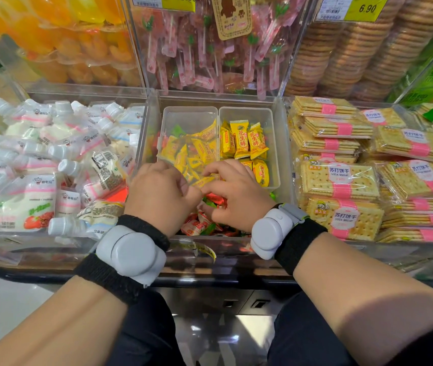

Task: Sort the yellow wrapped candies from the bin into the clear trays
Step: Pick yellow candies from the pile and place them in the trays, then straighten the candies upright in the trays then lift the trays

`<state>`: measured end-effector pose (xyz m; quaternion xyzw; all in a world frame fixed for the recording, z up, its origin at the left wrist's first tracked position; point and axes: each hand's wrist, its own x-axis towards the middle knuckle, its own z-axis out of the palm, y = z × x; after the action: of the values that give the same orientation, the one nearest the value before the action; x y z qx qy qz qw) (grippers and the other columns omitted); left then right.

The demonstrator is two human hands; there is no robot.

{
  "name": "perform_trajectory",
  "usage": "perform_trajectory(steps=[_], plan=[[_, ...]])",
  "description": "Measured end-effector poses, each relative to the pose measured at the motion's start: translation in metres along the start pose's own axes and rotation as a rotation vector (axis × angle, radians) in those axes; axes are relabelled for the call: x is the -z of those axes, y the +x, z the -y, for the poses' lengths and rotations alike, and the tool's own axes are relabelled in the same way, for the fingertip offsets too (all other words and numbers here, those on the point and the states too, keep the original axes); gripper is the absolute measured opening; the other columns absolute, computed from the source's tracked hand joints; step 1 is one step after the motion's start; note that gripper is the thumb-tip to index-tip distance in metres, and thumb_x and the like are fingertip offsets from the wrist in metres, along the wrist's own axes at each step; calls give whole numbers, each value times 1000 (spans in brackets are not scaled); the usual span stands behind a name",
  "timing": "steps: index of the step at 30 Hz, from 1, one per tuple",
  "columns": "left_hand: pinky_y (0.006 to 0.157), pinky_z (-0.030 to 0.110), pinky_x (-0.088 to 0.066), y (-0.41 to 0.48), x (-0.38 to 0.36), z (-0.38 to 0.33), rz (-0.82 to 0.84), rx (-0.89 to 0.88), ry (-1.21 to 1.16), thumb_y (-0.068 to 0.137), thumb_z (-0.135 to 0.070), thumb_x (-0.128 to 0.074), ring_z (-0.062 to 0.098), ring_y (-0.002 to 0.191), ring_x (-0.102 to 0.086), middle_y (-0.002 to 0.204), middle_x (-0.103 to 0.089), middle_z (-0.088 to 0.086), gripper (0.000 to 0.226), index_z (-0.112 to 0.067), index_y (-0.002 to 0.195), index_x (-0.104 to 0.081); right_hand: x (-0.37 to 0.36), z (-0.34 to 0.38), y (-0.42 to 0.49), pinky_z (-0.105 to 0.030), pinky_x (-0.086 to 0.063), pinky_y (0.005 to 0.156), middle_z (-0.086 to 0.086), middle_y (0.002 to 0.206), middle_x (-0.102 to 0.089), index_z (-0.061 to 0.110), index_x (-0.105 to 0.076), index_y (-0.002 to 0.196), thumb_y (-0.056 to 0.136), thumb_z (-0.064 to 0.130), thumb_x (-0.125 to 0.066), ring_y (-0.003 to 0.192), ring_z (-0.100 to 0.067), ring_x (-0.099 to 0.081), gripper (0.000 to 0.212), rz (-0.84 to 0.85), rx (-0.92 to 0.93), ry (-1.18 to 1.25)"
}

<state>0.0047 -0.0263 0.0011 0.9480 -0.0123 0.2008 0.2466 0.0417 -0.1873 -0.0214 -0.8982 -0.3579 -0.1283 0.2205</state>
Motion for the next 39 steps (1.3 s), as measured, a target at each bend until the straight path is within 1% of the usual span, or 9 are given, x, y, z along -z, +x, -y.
perform_trajectory(steps=[6, 9, 13, 17, 21, 26, 29, 34, 39], plan=[[55, 21, -33, 1, -3, -15, -47, 88, -228, 71, -23, -59, 11, 64, -51, 71, -58, 3, 18, -12, 56, -56, 3, -2, 2, -42, -32, 96, -2, 119, -51, 12, -64, 94, 72, 45, -71, 114, -23, -39, 40, 68, 4, -14], [56, 21, -35, 3, -5, -21, -50, 133, -318, 74, -21, -57, 11, 64, -51, 71, -57, 5, 19, -11, 58, -57, 5, -1, 2, -42, -35, 93, -3, 116, -52, 7, -61, 95, 77, 40, -67, 109, -23, -41, 38, 45, -19, -6], [57, 5, -33, 5, -8, -28, -57, 116, -370, 82, -21, -57, 5, 68, -49, 72, -57, 3, 22, -15, 61, -57, 7, 1, 2, -41, -40, 88, -6, 113, -54, 4, -58, 100, 83, 34, -60, 103, -23, -43, 35, 5, -36, 40], [63, 20, -36, 6, -12, -30, -31, 82, -510, 88, -27, -51, 9, 70, -52, 73, -56, 0, 23, -24, 65, -52, 10, 4, 0, -35, -39, 85, -13, 107, -56, -2, -57, 103, 82, 29, -60, 100, -28, -47, 38, -88, -88, 89], [70, 28, -42, 3, -21, -31, 4, 22, -638, 85, -26, -47, 15, 78, -56, 81, -55, -9, 9, -35, 81, -47, 13, 3, 1, -30, -36, 88, -17, 109, -56, -4, -59, 107, 82, 21, -63, 103, -30, -48, 36, -187, -194, 139], [75, 15, -42, 5, -34, -34, 15, -80, -552, 86, -34, -41, 0, 96, -51, 101, -49, -30, 26, -41, 111, -41, 16, 1, 3, -35, -41, 88, -14, 108, -54, -2, -60, 96, 88, 20, -56, 103, -27, -50, 24, -315, -345, 177], [82, 9, -39, 4, -41, -34, 55, -99, -556, 87, -31, -42, -6, 105, -47, 109, -48, -29, 40, -37, 126, -36, 16, 0, 4, -32, -40, 71, -4, 91, -52, 5, -53, 94, 89, 20, -54, 85, -21, -50, 16, -408, -425, 237], [103, 33, -36, 1, -48, -34, 119, -218, -322, 82, -23, -49, 18, 122, -43, 132, -50, 3, 63, -19, 142, -28, 12, -5, 5, -27, -40, 73, -6, 107, -60, 9, -48, 119, 92, 23, -51, 93, -20, -55, 31, -479, -512, 299], [108, 43, -29, 2, -49, -33, 155, -260, -149, 77, -21, -51, 25, 129, -35, 138, -44, 5, 71, -14, 143, -26, 10, -12, 7, -17, -34, 68, -6, 113, -55, 10, -48, 124, 90, 21, -53, 86, -10, -48, 35, -526, -494, 257]])
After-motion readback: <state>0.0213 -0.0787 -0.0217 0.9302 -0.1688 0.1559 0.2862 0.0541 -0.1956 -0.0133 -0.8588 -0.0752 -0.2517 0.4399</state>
